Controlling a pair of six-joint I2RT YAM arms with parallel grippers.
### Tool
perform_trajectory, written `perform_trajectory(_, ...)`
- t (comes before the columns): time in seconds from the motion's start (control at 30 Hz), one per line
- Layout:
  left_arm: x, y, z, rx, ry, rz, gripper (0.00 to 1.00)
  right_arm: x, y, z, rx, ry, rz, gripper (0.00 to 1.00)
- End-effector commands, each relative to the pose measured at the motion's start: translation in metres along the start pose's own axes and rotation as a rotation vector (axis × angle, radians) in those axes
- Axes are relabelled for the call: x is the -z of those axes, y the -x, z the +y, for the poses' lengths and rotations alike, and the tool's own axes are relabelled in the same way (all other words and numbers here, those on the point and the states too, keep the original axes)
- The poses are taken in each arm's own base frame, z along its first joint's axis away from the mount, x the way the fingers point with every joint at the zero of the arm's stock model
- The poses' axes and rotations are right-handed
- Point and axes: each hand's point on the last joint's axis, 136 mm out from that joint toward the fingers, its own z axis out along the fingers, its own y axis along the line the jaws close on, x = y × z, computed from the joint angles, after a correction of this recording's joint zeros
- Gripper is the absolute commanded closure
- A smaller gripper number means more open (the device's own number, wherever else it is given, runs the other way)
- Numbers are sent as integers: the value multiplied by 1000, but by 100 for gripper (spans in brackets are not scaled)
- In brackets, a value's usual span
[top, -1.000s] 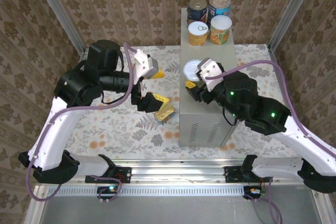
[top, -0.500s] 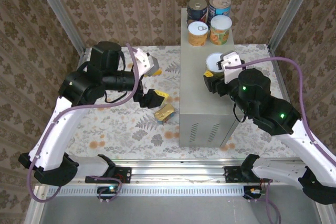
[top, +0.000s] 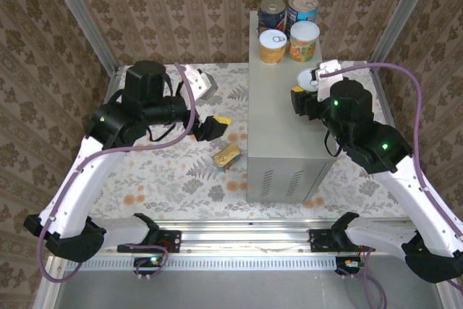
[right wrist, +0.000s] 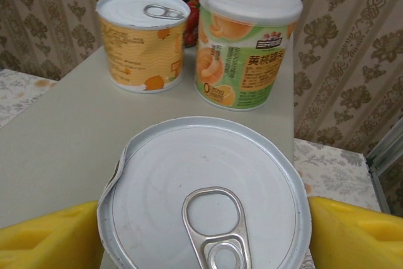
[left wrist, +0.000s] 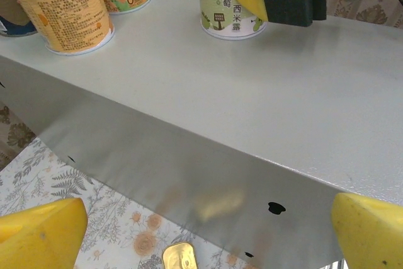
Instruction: Place and organize the canned foods onto the counter
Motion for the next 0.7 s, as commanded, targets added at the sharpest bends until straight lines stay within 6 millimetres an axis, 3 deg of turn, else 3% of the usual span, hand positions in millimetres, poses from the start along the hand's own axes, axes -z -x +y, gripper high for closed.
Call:
perform_trajectory(0.0, 8, 8, 4, 1, 32, -38, 0, 3, 19, 0, -65, 27, -53, 19)
perform_trajectory(0.13, 5, 8, 5, 2, 28, -36, 0, 4, 15, 2, -69, 47, -50, 18)
perform_trajectory(0.4, 2, 12, 7, 23, 8, -60, 0, 18, -4, 0, -60, 70, -65, 4)
perform_trajectory(0.67, 2, 13, 6, 34, 4, -81, 0, 15, -11, -3, -63, 48, -93, 3)
